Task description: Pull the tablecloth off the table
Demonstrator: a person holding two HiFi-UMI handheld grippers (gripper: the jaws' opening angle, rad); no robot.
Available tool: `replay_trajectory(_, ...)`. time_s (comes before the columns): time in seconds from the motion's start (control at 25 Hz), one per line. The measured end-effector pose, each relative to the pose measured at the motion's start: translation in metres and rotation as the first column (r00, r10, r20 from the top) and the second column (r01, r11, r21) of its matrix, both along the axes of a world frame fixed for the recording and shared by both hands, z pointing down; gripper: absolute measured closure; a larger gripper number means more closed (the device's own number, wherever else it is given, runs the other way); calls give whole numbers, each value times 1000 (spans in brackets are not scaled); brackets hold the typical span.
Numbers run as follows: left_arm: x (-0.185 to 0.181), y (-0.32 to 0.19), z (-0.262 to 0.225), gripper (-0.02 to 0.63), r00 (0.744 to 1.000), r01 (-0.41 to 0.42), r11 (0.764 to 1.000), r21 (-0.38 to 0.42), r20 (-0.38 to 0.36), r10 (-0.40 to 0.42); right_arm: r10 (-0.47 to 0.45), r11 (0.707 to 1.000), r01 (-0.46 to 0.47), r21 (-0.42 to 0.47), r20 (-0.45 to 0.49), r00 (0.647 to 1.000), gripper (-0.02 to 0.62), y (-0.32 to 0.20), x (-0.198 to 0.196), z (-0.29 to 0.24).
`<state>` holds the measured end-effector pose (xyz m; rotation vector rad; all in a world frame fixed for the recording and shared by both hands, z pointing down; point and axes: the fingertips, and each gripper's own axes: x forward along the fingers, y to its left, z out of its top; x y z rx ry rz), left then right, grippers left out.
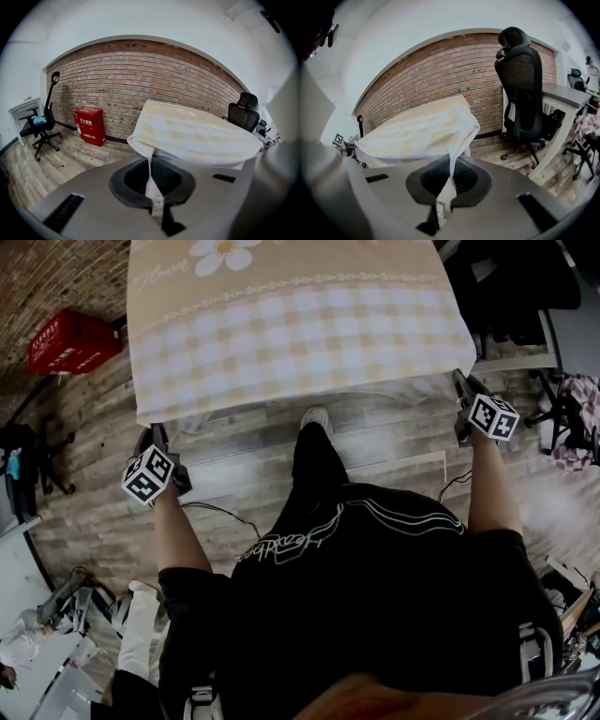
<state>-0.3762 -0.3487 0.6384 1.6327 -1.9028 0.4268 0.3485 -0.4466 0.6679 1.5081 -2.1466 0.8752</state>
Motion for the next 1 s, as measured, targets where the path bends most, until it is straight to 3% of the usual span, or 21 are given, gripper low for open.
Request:
replay_trajectory(0.16, -37, 2, -1, 600, 1000, 9, 1000, -12, -16, -10, 9, 1000, -9, -19, 0, 1000, 597, 3, -38, -4)
replay_trajectory(0.44, -31, 8, -16, 600, 999, 33, 999, -9, -25, -33, 47, 999, -47, -17, 55, 997, 597, 5, -40, -19)
replay_trajectory(1.0, -20, 16, -43, 600, 998, 51, 999, -10, -48, -51, 51, 998, -49, -30, 71, 996, 597, 12, -46, -46)
